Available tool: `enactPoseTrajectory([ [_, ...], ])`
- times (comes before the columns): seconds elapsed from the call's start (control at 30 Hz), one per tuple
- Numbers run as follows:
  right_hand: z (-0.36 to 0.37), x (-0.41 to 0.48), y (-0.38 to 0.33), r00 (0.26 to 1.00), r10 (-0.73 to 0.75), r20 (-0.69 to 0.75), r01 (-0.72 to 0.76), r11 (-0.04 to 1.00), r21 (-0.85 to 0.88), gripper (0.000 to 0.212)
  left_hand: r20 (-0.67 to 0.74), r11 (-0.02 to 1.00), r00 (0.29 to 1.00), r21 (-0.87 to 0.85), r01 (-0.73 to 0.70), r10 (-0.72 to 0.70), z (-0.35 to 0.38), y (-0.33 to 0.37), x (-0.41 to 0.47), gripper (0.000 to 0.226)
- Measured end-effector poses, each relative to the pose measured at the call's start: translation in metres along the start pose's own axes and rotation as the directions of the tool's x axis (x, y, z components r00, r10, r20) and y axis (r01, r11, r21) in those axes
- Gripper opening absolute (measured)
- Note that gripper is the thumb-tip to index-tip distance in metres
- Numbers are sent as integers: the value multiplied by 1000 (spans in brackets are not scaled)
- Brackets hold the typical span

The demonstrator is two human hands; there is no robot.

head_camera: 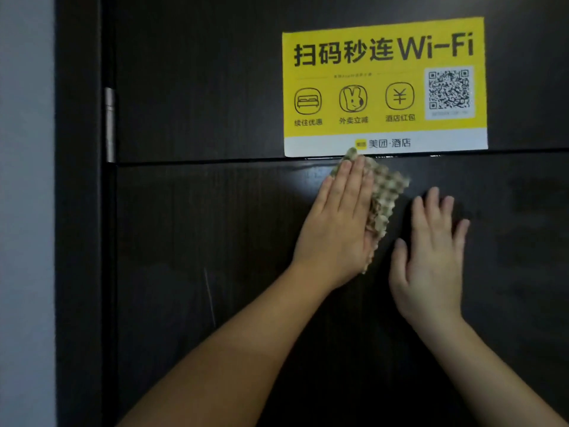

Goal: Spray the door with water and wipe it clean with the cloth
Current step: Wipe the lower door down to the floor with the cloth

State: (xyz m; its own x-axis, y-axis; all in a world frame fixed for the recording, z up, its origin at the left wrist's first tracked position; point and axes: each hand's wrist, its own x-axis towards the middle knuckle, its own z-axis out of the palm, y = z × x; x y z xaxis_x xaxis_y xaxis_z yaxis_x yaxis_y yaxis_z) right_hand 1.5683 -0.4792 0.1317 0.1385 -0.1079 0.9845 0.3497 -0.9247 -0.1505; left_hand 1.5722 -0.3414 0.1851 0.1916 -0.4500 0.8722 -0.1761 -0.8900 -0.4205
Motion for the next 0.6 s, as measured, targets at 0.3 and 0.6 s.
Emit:
enactPoseTrajectory([
  [0.3, 20, -2, -61, 977, -215, 6, 214, 972, 98, 61, -46, 953, 953, -61, 298, -301, -4, -79, -65, 74],
  [0.6, 17, -32, -54, 951, -276, 140, 273, 961, 40, 62, -90, 640, 637, -207, 740, -765, -15, -155, -170, 64],
])
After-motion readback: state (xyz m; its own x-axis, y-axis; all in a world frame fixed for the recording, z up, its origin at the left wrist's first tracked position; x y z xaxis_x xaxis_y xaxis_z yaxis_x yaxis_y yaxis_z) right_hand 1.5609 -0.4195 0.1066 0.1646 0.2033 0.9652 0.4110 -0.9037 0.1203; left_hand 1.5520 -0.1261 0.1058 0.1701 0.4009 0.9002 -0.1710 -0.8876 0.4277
